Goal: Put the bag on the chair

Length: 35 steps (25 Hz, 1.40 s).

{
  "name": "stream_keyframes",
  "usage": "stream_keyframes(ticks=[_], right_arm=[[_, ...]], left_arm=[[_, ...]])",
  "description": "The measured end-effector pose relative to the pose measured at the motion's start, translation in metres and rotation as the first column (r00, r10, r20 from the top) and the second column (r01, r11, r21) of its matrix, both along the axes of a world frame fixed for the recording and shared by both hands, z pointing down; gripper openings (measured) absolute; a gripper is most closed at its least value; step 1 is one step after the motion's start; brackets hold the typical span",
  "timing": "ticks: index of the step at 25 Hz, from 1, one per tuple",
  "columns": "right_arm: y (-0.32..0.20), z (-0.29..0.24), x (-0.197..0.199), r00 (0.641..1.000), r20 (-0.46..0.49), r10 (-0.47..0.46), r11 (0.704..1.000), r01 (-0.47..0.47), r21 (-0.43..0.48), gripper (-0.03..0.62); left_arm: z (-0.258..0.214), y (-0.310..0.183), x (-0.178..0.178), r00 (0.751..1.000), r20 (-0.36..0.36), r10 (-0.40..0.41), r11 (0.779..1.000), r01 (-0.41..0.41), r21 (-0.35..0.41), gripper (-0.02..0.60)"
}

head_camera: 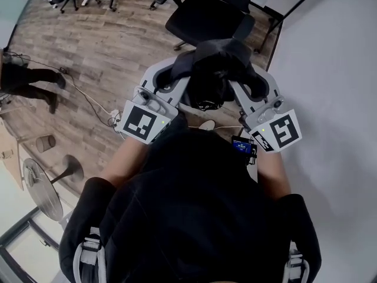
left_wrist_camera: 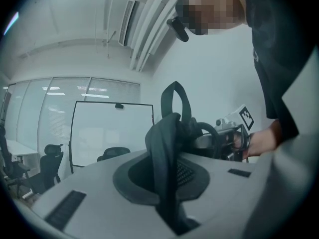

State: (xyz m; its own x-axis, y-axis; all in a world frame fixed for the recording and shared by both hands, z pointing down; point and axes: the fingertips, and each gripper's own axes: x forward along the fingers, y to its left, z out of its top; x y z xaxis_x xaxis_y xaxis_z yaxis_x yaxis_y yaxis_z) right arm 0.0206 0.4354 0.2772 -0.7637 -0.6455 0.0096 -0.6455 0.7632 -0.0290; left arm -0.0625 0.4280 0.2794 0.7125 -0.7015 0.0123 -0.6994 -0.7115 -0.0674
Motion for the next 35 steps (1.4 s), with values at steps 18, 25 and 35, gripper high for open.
stream_keyframes(ticks=[18,25,35], right_arm=[[-0.084,0.005,-0.078,0.996,-0.001,0.084,0.994,-0.084,-0.069,0.103],[-0.121,0.01,-0.107,0.994,-0.009,0.11,0.99,-0.11,-0.082,0.103],[-0.164,0.011,-0.155,0.987,-0.025,0.161,0.982,-0.163,-0.092,0.102]], left_arm=[[0.001,-0.092,-0.076,0.994,-0.025,0.107,0.994,-0.107,-0.012,0.037],[0.007,-0.131,-0.104,0.989,-0.036,0.146,0.989,-0.147,-0.019,0.037],[0.008,-0.177,-0.15,0.977,-0.08,0.2,0.978,-0.204,-0.04,0.035]])
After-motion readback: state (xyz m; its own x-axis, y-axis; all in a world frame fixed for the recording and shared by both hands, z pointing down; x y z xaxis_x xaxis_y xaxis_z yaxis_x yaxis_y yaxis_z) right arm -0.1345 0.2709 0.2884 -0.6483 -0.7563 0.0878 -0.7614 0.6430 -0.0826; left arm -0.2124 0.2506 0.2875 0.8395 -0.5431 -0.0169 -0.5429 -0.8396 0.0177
